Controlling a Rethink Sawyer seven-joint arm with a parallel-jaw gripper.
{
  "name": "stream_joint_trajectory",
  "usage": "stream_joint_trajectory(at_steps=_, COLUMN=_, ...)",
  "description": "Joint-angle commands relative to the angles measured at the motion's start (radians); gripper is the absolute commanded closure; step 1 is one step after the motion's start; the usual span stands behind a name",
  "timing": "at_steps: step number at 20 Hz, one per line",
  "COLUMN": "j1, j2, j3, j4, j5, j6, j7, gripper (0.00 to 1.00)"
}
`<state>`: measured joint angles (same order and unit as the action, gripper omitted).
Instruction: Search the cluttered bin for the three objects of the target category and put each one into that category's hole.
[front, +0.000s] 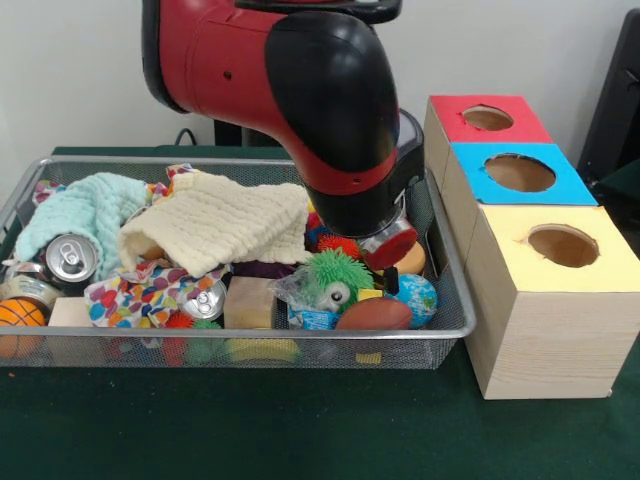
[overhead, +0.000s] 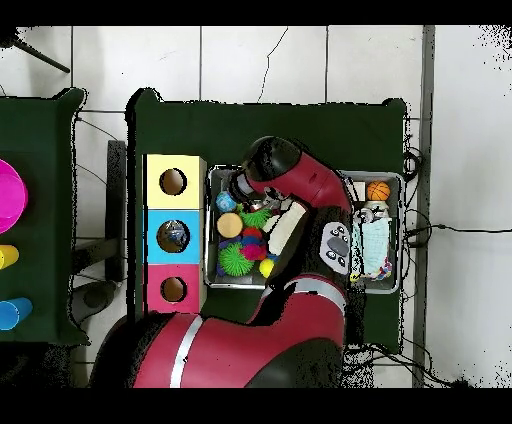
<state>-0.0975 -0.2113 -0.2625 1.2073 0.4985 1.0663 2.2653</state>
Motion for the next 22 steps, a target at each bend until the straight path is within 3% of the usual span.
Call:
stream_joint_trajectory(at_steps=1, j1=0.019, j2=0.029, j3=0.056, j4=0.039, j5=-0.088, j6=-0.133, j7=0.044, gripper=0.00)
stream_joint_trajectory(at_steps=4, j1=0.045, j2=0.015, j3=0.007, j4=0.031, j5=-0.128, j6=-0.156, j7=0.068, gripper=0.00)
stream_joint_trajectory(at_steps=7, j1=0.073, j2=-0.037, j3=-0.004, j4=0.059, j5=-0.123, j6=-0.120, j7=0.118, gripper=0.00)
stream_joint_trajectory(at_steps=11, j1=0.081, j2=-0.116, j3=0.020, j4=0.054, j5=-0.092, j6=0.054, j7=0.180, gripper=0.00)
stream_joint_trajectory(at_steps=14, j1=0.087, j2=-0.122, j3=-0.025, j4=-0.023, j5=-0.127, j6=0.130, j7=0.195, gripper=0.00)
stream_joint_trajectory(at_steps=22, j1=0.102, j2=-0.113, j3=-0.082, j4=-0.066, j5=-0.157, j6=0.116, j7=0.204, gripper=0.00)
